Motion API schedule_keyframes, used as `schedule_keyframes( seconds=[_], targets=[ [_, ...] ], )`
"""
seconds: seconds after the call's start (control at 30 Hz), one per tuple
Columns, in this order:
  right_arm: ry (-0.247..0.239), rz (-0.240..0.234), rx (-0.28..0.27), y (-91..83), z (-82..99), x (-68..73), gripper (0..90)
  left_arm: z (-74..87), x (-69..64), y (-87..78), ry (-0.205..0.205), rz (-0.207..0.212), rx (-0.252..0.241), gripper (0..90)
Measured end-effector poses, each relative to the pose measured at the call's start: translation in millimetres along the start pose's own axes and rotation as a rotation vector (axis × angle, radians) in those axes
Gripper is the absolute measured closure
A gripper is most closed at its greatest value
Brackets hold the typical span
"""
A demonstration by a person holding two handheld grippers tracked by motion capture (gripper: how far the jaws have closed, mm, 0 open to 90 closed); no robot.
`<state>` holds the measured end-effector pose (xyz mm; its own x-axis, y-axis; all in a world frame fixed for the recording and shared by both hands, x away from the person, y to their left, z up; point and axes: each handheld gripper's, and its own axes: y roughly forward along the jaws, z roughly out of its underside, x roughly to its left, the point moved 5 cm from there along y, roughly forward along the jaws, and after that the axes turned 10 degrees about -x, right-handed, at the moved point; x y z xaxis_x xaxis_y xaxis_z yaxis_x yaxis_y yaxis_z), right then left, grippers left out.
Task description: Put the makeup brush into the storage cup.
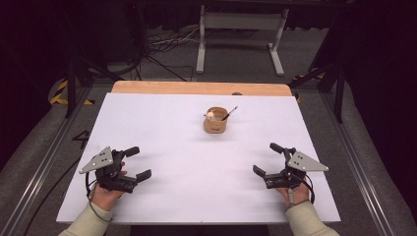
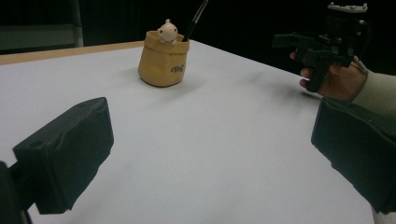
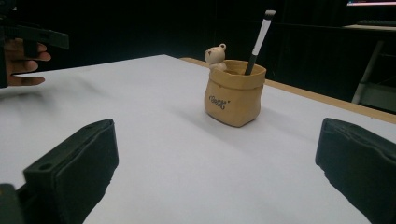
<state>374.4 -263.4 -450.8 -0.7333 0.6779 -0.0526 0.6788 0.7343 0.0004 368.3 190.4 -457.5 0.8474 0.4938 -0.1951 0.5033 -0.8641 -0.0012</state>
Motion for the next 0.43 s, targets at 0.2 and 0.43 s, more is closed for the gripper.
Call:
schedule_keyframes(
  seconds=[0.2,0.43],
  targets=[
    [-0.002,0.001,0.004,0.4,1.6,0.9,0.0,1.0,0.8,1.5,0.009,-0.008,-0.007,0.1],
    [-0.004,-0.002,-0.01,-1.0,-1.1,1.2,0.0,1.4,2.8,1.4,0.009,-0.02,-0.007,0.1]
  ],
)
